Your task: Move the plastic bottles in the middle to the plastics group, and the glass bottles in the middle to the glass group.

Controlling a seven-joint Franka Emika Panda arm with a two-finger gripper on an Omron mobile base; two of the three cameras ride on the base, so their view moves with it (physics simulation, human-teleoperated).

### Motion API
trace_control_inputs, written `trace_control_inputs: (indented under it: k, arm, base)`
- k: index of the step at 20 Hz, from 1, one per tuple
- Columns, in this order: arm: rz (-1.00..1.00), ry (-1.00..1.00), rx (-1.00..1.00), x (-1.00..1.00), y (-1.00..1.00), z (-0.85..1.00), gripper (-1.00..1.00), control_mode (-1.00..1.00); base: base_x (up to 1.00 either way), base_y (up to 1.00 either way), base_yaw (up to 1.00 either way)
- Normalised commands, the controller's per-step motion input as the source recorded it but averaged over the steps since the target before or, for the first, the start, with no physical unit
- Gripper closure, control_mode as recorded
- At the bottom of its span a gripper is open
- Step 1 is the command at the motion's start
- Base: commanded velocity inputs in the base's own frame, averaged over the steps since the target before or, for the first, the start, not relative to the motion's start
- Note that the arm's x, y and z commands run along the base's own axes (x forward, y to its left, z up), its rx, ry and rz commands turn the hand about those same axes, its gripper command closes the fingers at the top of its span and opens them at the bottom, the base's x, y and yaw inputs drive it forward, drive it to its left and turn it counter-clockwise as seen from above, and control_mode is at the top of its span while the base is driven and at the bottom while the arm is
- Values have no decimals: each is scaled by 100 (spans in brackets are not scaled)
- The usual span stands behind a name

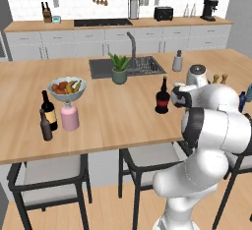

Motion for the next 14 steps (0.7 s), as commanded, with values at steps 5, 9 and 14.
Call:
trace_control_inputs:
  k: [5, 9, 14]
  arm:
    - [0, 0, 1, 0, -100, 0, 100, -100]
    - [0, 0, 0, 3, -95, 0, 100, -100]
    - [0, 0, 0, 8, -87, 0, 100, -100]
  base:
    - [0, 0, 0]
    - [0, 0, 0]
    - [0, 0, 0]
